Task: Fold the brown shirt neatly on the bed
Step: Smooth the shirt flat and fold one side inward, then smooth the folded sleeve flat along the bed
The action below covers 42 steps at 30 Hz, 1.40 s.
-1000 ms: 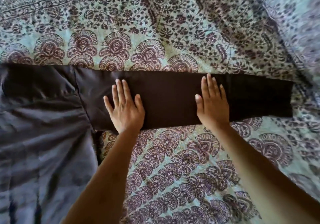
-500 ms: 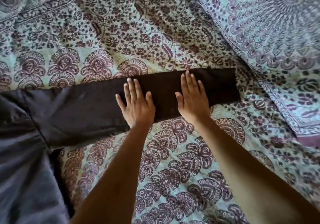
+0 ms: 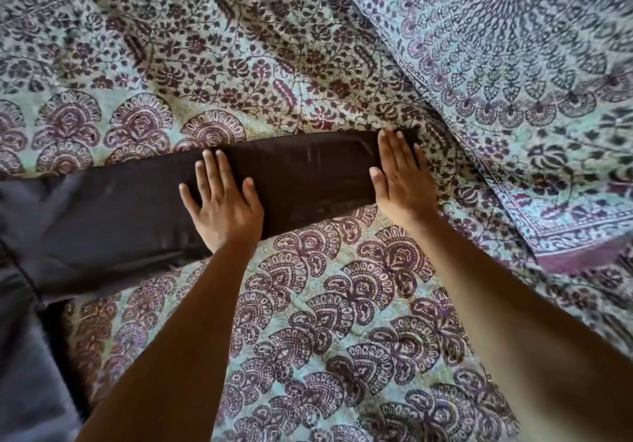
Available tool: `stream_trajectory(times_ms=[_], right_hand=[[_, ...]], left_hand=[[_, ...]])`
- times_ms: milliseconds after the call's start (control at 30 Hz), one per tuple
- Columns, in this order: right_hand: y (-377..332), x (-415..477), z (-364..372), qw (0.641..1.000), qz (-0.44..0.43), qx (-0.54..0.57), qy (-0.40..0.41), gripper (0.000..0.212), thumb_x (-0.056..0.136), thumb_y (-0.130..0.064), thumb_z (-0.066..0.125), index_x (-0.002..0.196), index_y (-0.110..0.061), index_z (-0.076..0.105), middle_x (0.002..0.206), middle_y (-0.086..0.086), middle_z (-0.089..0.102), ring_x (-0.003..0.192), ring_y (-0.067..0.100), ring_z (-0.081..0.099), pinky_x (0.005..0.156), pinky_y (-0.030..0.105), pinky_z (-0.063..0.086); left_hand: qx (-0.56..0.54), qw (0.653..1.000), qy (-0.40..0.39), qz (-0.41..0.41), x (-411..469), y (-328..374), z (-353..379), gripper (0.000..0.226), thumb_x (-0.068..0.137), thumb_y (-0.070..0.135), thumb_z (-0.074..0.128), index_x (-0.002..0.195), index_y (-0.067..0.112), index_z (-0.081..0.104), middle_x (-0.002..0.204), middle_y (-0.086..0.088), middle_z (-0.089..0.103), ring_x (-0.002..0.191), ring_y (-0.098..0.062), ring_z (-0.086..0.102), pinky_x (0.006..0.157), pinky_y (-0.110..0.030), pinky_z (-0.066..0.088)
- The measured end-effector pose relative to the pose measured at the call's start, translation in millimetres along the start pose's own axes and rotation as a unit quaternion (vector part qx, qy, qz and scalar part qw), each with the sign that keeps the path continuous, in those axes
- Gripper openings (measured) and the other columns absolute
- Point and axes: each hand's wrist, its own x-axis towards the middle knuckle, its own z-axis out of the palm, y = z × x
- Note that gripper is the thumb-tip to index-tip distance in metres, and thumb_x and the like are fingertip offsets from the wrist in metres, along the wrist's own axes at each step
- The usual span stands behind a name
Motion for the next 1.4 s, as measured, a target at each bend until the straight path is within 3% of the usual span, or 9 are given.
stream_trajectory(times_ms=[200,367,567,767,867,1000,1167,1300,1400], right_hand=[[-17,1,-23,0.993,0.031,0.004,-0.115,0.065,0.099,-0.041,0.024,0.147,-0.011,-0.007,0.156,0.006,-0.010,0.144,0.020,-0.007,0.115,0.040,-0.008],[-56,-72,-42,0.988,0.022,0.147,0.045,0.066,0.091,-0.040,0.033,0.146,-0.004,0.018,0.149,0.015,0.030,0.139,0.028,0.026,0.115,0.048,0.015],[-135,-198,-81,0.969,-0.046,0.231,0.077,0.059,0.086,-0.034,0.035,0.135,-0.002,0.040,0.130,0.017,0.052,0.122,0.032,0.047,0.105,0.058,0.029],[-203,-310,-122,0.945,-0.153,0.275,0.086,0.053,0.088,-0.031,0.041,0.135,-0.008,0.036,0.133,0.016,0.051,0.122,0.031,0.047,0.095,0.054,0.041],[-245,-362,-138,0.934,-0.211,0.271,0.095,0.051,0.088,-0.027,0.044,0.135,-0.007,0.035,0.131,0.017,0.052,0.120,0.028,0.045,0.093,0.052,0.043],[-316,-441,-160,0.920,-0.268,0.269,0.092,0.049,0.089,-0.028,0.044,0.133,-0.008,0.039,0.127,0.016,0.054,0.117,0.027,0.045,0.091,0.052,0.045],[-404,-538,-170,0.899,-0.348,0.255,0.077,0.053,0.091,-0.035,0.040,0.137,-0.007,0.040,0.139,0.011,0.048,0.129,0.027,0.043,0.100,0.055,0.039],[-469,-593,-176,0.886,-0.376,0.260,0.080,0.055,0.090,-0.038,0.036,0.136,-0.009,0.043,0.139,0.008,0.048,0.130,0.024,0.042,0.108,0.052,0.030],[-513,-612,-173,0.875,-0.405,0.254,0.079,0.054,0.089,-0.037,0.036,0.135,-0.008,0.044,0.137,0.009,0.050,0.128,0.025,0.045,0.106,0.050,0.030]], left_hand=[[-0.057,0.995,-0.078,0.020,6,-7,-16,0.067,0.095,0.043,0.036,0.150,0.020,0.005,0.159,-0.001,0.000,0.146,-0.018,-0.001,0.116,-0.048,-0.005],[-0.171,0.981,-0.066,0.059,-56,-24,-65,0.069,0.088,0.035,0.057,0.146,0.020,0.025,0.157,-0.005,0.011,0.144,-0.025,0.010,0.113,-0.047,0.013],[-0.184,0.979,-0.072,0.046,-177,-80,-163,0.070,0.079,0.041,0.047,0.140,0.006,0.037,0.143,-0.016,0.040,0.130,-0.033,0.039,0.104,-0.041,0.033],[-0.151,0.988,-0.026,-0.005,-299,-135,-249,0.068,0.076,0.050,0.038,0.136,0.019,0.040,0.138,-0.007,0.048,0.124,-0.030,0.046,0.099,-0.039,0.037],[-0.148,0.988,0.022,-0.034,-356,-170,-286,0.064,0.077,0.046,0.041,0.134,0.016,0.045,0.135,-0.007,0.051,0.122,-0.029,0.049,0.100,-0.038,0.038],[-0.148,0.983,0.081,-0.068,-441,-238,-332,0.072,0.077,0.054,0.036,0.138,0.017,0.042,0.142,-0.005,0.045,0.129,-0.026,0.042,0.105,-0.040,0.035],[-0.149,0.968,0.165,-0.114,-541,-320,-387,0.069,0.080,0.055,0.035,0.141,0.023,0.035,0.147,0.000,0.038,0.135,-0.020,0.034,0.108,-0.038,0.029],[-0.162,0.954,0.188,-0.170,-594,-385,-416,0.070,0.079,0.056,0.035,0.142,0.025,0.033,0.146,-0.001,0.038,0.134,-0.022,0.035,0.105,-0.046,0.036],[-0.141,0.948,0.201,-0.201,-612,-428,-433,0.071,0.078,0.057,0.034,0.139,0.021,0.038,0.144,-0.005,0.041,0.131,-0.025,0.039,0.104,-0.044,0.035]])
